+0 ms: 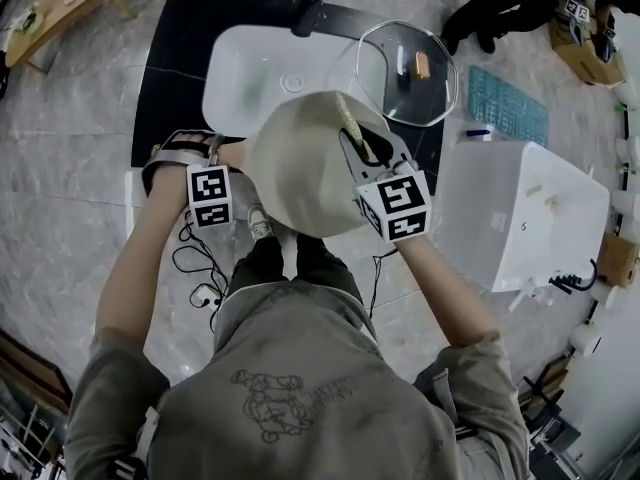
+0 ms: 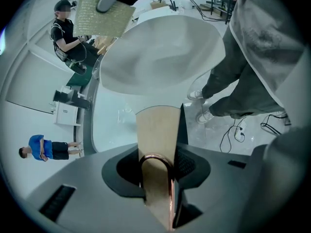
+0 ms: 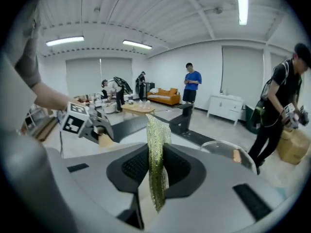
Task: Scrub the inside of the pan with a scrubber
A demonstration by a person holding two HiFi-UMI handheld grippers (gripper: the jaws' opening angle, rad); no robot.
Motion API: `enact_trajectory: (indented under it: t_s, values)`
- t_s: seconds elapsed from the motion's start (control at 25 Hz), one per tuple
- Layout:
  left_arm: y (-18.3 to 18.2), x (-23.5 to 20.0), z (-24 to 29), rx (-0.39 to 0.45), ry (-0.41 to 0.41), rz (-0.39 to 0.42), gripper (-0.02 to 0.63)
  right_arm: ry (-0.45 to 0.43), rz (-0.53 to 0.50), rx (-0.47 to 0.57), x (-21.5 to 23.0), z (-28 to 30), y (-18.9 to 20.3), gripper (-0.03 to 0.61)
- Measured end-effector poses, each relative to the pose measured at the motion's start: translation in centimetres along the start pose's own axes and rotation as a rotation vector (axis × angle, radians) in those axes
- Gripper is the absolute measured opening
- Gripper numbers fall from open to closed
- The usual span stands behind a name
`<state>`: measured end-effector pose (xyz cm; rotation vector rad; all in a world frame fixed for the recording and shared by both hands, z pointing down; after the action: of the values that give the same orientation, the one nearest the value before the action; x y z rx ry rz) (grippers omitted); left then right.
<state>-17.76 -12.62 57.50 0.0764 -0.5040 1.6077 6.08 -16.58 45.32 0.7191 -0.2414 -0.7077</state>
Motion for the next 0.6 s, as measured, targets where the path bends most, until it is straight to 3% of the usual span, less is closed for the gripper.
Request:
enact_trajectory:
  t_s: [0.12, 0.32, 0.6]
  values:
    - [0.0, 0.0, 0.0, 0.001, 0.002, -0.002, 0.144, 0.111, -0.055, -0.058, 1.4, 1.9, 0.5, 0.083]
    - [-0.1, 0.1, 0.0, 0.007, 0.001, -0.006, 0.144, 0.238, -0.241, -0.151, 0.7, 5.3, 2.4, 0.084]
    - [-0.1, 0.1, 0.0, 0.016, 0.004, -0.002, 0.143, 0.268, -0.312, -0.238, -0.2, 8.3, 4.7, 0.084]
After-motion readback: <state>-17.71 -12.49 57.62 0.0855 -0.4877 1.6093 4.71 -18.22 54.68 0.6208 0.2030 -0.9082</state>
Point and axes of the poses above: the fingertips, and each gripper's own axes: z forward along the fingers, x to its right, y out of its underside, the point moved 4 cm from there along -z, backward along the fingers, and after that the axes turned 15 degrees about -x, right-handed, at the moved point
